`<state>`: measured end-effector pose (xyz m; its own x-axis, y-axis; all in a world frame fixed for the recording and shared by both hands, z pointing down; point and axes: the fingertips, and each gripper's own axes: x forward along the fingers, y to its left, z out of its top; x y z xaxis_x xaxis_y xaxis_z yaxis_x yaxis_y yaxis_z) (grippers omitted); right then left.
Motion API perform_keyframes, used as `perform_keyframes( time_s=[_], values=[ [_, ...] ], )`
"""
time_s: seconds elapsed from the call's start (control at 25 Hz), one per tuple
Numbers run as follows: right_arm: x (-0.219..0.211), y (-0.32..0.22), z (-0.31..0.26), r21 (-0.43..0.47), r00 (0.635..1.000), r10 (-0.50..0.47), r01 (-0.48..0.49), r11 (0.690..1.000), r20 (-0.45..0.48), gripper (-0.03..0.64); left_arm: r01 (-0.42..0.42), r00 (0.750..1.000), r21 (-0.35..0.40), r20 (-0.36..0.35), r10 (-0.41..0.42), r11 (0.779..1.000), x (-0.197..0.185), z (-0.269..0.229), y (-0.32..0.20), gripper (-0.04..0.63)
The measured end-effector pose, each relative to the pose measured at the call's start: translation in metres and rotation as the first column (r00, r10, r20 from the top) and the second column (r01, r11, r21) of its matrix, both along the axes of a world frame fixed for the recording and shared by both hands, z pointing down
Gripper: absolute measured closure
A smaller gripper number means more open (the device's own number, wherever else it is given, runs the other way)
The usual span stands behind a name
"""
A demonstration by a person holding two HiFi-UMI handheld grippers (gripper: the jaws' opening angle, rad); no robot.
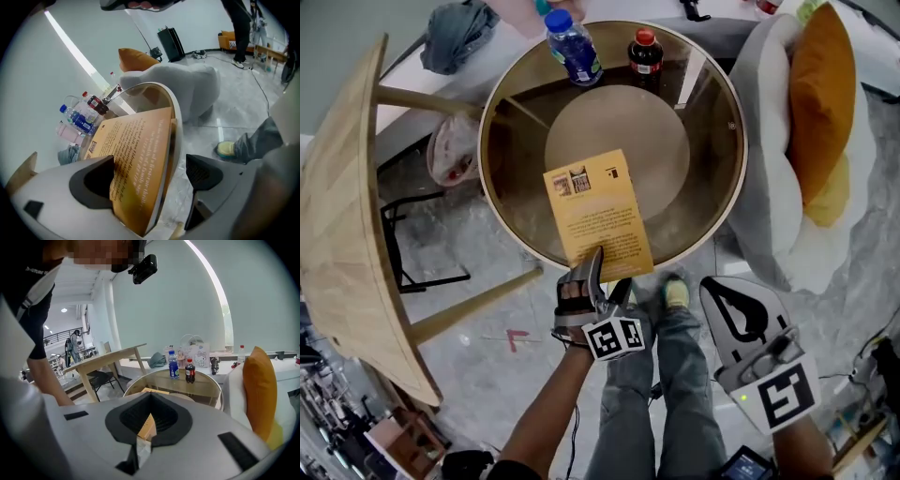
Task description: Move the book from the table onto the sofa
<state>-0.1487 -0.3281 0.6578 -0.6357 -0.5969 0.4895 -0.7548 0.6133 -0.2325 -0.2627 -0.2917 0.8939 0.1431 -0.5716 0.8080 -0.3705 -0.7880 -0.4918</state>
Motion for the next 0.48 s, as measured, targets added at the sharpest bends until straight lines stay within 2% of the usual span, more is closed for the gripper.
perform_keyframes(
  time_s=[0.12,0.48],
  values=[
    [-0.0003,-0.0022,0.0012,0.001,1.000,0.000,0.000,1.000,0.001,0.611,0.002,0.999,0.019,0.045,-0.003,1.000,-0.0026,0.0040,-0.0093,0.122],
    [-0.0017,-0.0013,-0.0008,-0.007,1.000,0.015,-0.015,1.000,0.006,0.611,-0.010,0.999,0.004,0.036,0.010,1.000,-0.0014,0.0025,-0.0011,0.115]
  ],
)
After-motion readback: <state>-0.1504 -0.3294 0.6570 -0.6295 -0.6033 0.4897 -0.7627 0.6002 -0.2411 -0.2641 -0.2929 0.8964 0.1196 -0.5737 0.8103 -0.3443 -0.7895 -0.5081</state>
